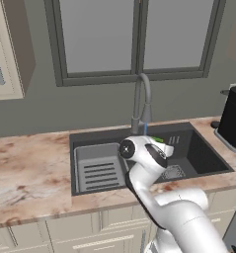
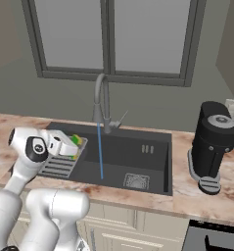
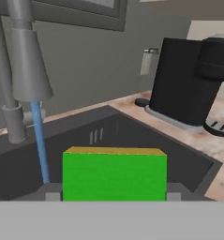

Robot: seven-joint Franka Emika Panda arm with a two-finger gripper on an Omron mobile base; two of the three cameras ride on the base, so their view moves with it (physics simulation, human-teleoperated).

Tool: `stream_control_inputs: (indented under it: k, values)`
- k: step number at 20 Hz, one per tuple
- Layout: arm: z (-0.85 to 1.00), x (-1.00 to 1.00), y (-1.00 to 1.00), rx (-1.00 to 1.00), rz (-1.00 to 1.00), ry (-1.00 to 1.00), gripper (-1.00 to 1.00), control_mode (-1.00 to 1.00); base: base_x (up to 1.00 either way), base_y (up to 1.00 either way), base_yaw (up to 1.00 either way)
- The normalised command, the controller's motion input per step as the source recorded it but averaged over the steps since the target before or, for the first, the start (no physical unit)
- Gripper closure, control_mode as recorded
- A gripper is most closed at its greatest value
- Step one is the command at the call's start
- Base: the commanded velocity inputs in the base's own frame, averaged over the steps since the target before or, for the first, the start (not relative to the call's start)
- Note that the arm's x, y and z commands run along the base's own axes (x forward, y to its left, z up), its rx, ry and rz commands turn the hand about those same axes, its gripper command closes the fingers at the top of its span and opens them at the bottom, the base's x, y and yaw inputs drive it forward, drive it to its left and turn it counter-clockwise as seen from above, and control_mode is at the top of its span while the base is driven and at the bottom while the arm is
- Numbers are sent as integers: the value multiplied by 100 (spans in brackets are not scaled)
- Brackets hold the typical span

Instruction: Soak the sponge with water for a few seconds and then drop it inside the sink.

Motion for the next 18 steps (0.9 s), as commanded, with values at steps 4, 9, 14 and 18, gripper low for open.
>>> stream_control_inputs:
  k: [4, 9, 14, 18]
  values:
    - [-1, 2, -21, 2, -9, 0, 100, -100, 0, 0, 0]
    - [-18, 9, -12, 5, -8, 0, 100, -100, 0, 0, 0]
    - [-23, 11, -7, 4, -7, 0, 100, -100, 0, 0, 0]
    - [-9, 18, -6, 4, -3, 5, 100, -100, 0, 0, 0]
